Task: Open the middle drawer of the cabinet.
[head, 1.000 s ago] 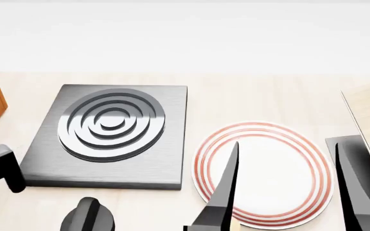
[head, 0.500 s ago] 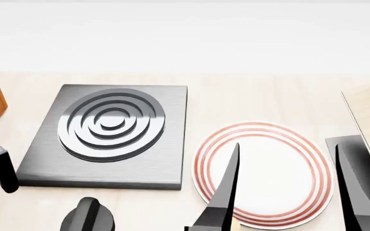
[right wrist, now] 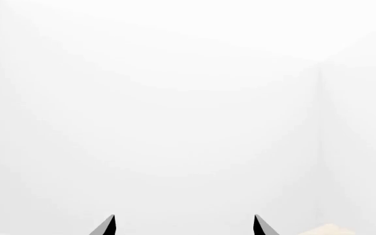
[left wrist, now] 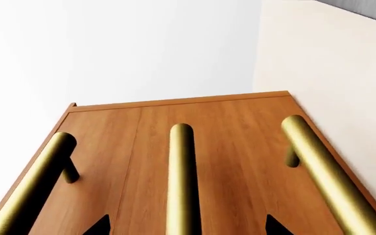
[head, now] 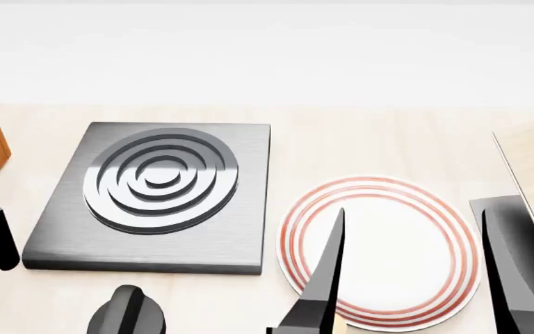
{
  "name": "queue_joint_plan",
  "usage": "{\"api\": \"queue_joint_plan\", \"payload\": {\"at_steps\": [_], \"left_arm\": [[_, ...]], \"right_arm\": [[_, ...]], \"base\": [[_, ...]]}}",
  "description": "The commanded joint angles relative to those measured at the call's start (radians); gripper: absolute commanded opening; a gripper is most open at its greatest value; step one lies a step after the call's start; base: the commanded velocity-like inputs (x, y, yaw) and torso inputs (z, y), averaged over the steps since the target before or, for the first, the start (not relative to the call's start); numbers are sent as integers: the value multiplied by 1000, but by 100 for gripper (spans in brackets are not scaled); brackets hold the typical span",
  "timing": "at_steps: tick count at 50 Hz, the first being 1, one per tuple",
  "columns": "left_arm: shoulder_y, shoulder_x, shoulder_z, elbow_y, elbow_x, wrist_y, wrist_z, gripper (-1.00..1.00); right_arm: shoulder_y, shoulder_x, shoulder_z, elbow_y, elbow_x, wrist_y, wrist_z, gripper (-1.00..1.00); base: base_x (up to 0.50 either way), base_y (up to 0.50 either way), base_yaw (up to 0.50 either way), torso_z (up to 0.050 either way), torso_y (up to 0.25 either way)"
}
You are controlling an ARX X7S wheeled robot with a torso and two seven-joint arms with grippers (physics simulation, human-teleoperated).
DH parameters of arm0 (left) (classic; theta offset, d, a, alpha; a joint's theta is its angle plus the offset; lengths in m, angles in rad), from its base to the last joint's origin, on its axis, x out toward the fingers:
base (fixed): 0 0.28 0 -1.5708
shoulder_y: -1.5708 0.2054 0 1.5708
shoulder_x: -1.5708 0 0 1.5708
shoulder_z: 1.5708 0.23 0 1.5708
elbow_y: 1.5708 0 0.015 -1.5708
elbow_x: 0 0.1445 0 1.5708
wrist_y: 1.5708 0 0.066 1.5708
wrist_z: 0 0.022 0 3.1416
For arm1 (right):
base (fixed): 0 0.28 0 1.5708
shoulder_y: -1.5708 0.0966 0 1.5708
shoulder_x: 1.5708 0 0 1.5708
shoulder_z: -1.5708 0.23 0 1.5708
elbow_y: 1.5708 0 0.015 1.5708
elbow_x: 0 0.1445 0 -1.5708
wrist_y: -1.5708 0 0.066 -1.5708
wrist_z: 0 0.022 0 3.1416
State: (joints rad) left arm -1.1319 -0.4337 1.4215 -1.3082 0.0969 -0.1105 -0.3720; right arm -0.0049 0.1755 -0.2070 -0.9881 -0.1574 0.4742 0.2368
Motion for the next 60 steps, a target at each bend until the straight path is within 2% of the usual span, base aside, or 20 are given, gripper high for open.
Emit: {"api": "queue_joint_plan", "payload": {"at_steps": [1,24,25,44,60], "left_arm": [[-4,-2,48,0,-49,-4,-6,100],[-7,-2,76,0,-85,-15,-14,100],[-8,-2,77,0,-85,-17,-14,-100],[-22,-8,82,0,-87,-4,-35,-100],[-89,38,115,1,-63,88,-48,-100]], "right_arm": [[-3,7,-3,-1,3,0,7,100],[-4,18,-11,0,6,-2,21,100],[-6,18,-9,1,9,-3,21,100],[1,27,-17,-5,9,8,28,100],[4,34,-18,-9,12,13,33,100]], "base": [[0,0,0,0,0],[0,0,0,0,0],[0,0,0,0,0],[1,0,0,0,0],[5,1,-3,0,2]]}}
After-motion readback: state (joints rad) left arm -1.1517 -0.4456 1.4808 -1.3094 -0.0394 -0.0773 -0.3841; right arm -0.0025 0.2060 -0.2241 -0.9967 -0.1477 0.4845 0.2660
